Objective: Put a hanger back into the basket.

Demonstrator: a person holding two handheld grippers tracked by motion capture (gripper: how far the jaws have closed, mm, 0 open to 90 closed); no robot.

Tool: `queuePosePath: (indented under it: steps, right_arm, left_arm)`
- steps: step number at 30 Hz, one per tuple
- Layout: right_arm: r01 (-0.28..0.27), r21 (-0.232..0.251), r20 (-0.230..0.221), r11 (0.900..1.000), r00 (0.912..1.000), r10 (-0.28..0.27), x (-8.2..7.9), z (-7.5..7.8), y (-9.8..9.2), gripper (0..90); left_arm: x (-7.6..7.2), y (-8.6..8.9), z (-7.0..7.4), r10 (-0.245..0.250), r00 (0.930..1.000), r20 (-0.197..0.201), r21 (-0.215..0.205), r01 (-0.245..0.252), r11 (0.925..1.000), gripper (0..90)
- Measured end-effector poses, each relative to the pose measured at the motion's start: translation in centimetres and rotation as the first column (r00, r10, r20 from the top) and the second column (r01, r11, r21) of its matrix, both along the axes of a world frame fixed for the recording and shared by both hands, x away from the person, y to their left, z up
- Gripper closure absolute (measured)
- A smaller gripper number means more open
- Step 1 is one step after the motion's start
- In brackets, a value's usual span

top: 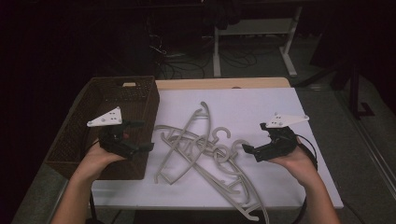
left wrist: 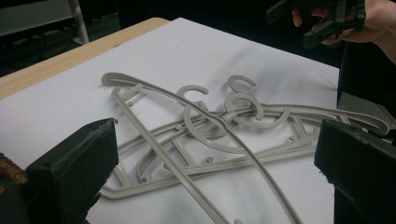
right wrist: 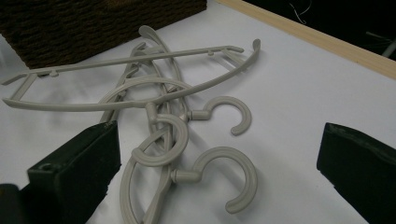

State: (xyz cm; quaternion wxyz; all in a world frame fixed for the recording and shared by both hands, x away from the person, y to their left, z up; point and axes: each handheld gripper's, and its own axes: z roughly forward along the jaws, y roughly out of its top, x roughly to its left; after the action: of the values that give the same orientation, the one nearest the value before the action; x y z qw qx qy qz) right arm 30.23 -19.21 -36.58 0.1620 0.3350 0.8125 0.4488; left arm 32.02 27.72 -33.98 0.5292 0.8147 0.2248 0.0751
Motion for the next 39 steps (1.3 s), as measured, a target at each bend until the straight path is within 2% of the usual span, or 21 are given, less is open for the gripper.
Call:
queuePosePath:
  steps: [5, 8, 15, 17, 22, 30, 36, 39]
  right_arm:
    - [0.009, -0.005, -0.015, 1.0, 0.9998, -0.009, 0.1, -0.2, -0.1, 0.0]
    - [0.007, -0.012, -0.022, 1.0, 0.9997, -0.008, 0.2, -0.3, 0.1, 0.0]
    - [-0.002, -0.03, -0.029, 1.0, 0.9996, 0.001, 0.3, -0.6, 1.0, 0.0]
    - [0.002, -0.038, -0.031, 0.999, 0.9995, -0.004, 0.4, -0.7, 1.3, 0.0]
    - [0.003, -0.045, -0.032, 0.999, 0.9995, -0.005, 0.5, -0.8, 1.4, 0.0]
    - [0.007, -0.03, -0.03, 1.0, 0.9995, -0.008, 0.5, -0.8, 1.0, 0.0]
    - [0.002, -0.029, -0.03, 1.0, 0.9995, -0.003, 0.5, -0.9, 1.0, 0.0]
    - [-0.002, -0.032, -0.031, 0.999, 0.9995, 0.001, 0.6, -0.9, 1.1, 0.0]
  left_arm:
    - [0.1, -0.4, 0.0, -0.008, 0.9999, -0.007, 0.011, 0.008, 0.9999, 0.0]
    - [0.1, -0.5, 0.2, -0.009, 0.9999, -0.011, -0.002, 0.009, 1.0, 0.0]
    - [-0.3, -1.0, 0.5, -0.01, 0.9999, -0.004, 0.0, 0.01, 1.0, 0.0]
    - [-0.4, -1.3, 0.6, -0.012, 0.9999, -0.009, -0.009, 0.012, 0.9999, 0.0]
    - [-0.8, -2.7, 0.7, -0.031, 0.9995, -0.01, 0.002, 0.031, 0.9995, 0.0]
    - [-1.5, -5.6, -0.1, -0.08, 0.9964, -0.026, 0.039, 0.081, 0.9959, 0.0]
    - [-1.9, -7.7, -1.5, -0.108, 0.9931, -0.046, 0.09, 0.111, 0.9897, 0.2]
    - [-2.0, -8.7, -2.4, -0.113, 0.9915, -0.064, 0.116, 0.12, 0.986, 6.5]
